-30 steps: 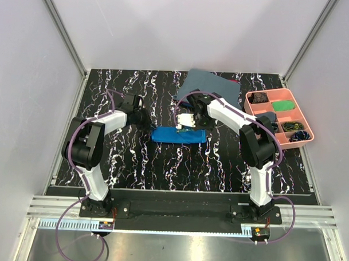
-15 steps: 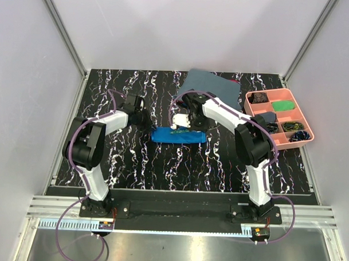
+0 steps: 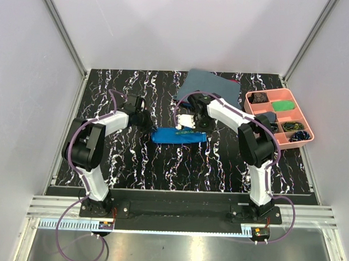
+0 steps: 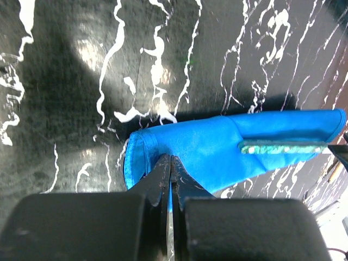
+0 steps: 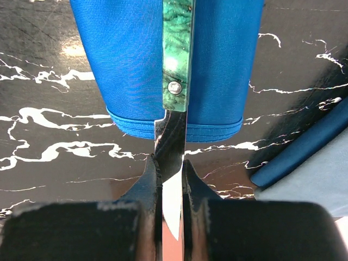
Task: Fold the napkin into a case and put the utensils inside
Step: Insert the knife into the folded napkin.
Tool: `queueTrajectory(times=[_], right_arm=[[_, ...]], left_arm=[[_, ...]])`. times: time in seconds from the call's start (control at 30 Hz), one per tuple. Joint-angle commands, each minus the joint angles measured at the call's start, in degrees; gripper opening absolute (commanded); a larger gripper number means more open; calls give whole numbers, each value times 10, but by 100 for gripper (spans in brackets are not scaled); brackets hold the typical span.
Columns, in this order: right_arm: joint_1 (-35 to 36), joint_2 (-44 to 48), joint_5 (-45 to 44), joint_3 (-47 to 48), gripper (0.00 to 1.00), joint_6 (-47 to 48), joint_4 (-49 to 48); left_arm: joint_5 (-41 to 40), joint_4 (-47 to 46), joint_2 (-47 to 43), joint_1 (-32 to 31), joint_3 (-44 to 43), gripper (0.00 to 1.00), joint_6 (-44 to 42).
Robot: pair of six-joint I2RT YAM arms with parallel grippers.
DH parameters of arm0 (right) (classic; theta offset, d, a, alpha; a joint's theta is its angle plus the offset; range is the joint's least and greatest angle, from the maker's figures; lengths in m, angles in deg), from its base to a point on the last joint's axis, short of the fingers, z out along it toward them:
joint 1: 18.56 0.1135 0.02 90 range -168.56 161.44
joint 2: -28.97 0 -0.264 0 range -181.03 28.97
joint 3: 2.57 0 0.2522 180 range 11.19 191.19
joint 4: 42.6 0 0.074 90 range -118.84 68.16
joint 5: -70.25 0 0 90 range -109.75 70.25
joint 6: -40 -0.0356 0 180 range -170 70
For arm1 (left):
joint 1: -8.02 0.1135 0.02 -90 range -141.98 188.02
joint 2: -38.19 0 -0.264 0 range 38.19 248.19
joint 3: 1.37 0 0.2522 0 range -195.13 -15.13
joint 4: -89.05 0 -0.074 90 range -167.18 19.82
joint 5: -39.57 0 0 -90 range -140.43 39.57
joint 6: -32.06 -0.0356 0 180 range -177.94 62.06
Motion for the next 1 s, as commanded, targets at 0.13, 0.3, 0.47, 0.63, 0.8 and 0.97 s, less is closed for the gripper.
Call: queueTrajectory(times=[0.13, 0.3, 0.47, 0.63, 0.8, 0.97], right_arm=[[-9, 14, -27, 7, 0, -4, -10], [-10, 15, -25, 15, 0, 7, -11], [-13, 11, -30, 14, 0, 10, -11], [-13, 6, -25, 17, 0, 13, -11], [0, -17, -8, 35, 0, 12, 5], [16, -29, 17, 57, 0, 7, 15]], left_arm=[[-24, 21, -37, -2, -4, 0, -25], [-24, 18, -32, -2, 5, 0, -26], [-27, 19, -25, -2, 7, 0, -31], [-32, 20, -13, -2, 7, 0, -34], [-30, 15, -5, -2, 7, 0, -32], [-31, 13, -3, -3, 15, 0, -31]])
